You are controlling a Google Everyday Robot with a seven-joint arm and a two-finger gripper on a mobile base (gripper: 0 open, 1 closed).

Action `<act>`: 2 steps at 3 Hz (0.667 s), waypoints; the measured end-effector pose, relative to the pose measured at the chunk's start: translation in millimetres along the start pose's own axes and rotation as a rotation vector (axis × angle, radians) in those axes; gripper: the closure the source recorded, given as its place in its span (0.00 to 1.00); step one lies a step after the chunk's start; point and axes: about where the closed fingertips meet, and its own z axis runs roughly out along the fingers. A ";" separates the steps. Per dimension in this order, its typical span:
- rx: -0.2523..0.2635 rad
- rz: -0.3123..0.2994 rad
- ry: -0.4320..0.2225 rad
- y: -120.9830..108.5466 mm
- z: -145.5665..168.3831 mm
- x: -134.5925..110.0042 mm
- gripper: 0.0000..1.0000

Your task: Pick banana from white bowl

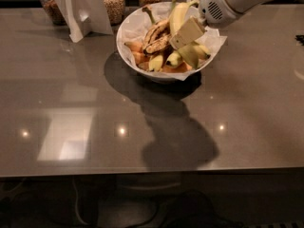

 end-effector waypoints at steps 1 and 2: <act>-0.021 0.045 0.019 0.8 14.1 4.7 0.49; -0.043 0.071 0.036 0.3 28.4 6.1 0.44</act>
Offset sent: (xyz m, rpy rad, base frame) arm 0.0223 0.0108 -0.0378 0.0469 0.1212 -0.0440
